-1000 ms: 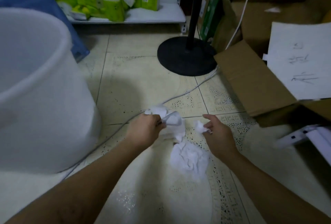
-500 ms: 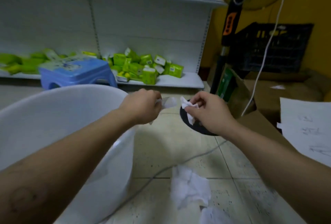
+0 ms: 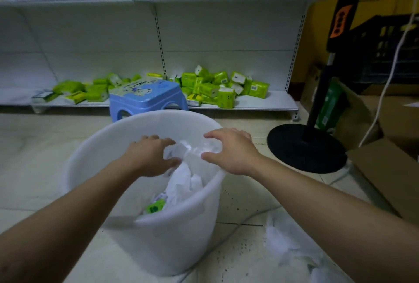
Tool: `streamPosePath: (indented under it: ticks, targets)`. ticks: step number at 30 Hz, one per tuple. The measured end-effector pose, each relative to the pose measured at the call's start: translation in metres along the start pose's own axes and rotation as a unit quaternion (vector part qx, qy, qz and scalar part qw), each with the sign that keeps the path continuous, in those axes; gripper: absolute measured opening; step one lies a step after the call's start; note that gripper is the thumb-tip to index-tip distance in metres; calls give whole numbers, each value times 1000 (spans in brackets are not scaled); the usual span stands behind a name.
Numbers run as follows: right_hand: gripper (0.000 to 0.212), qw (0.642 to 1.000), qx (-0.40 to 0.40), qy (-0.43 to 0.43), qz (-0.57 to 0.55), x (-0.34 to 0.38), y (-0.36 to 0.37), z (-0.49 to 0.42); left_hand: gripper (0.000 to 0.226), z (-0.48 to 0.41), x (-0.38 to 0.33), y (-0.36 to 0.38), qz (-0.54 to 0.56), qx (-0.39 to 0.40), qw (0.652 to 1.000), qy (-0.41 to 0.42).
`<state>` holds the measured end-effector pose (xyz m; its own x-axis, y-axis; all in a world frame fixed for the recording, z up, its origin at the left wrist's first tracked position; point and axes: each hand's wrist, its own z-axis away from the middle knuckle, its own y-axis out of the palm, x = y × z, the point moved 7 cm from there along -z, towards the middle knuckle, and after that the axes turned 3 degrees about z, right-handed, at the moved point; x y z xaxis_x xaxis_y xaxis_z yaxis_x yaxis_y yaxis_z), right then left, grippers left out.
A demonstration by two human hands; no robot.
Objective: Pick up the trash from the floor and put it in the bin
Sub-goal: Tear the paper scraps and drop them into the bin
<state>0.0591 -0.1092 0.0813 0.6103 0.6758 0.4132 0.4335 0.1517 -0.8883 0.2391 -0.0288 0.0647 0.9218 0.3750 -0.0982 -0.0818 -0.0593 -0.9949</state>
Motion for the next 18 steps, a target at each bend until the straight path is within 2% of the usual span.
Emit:
streamPosePath:
  ticks: [2,6,8,13,18]
  targets:
    - [52,1000,-30,-4,4,-1,-7,1,57,9,-16,3,-4,-13,999,35]
    - [52,995,-93,13,-14,-25,-32,10,49,13,-71,-19,92,-81,986,110]
    - [55,995,-92,24,-1,-43,-39,19,50,13,-104,-30,125,-105,976,143]
    - [67,994,17,60,94,-99,-59,46,54,24,-193,-13,88,-98,956,261]
    - [74,978,94,121,139,-171,-87,88,60,26,-251,34,43,-28,955,292]
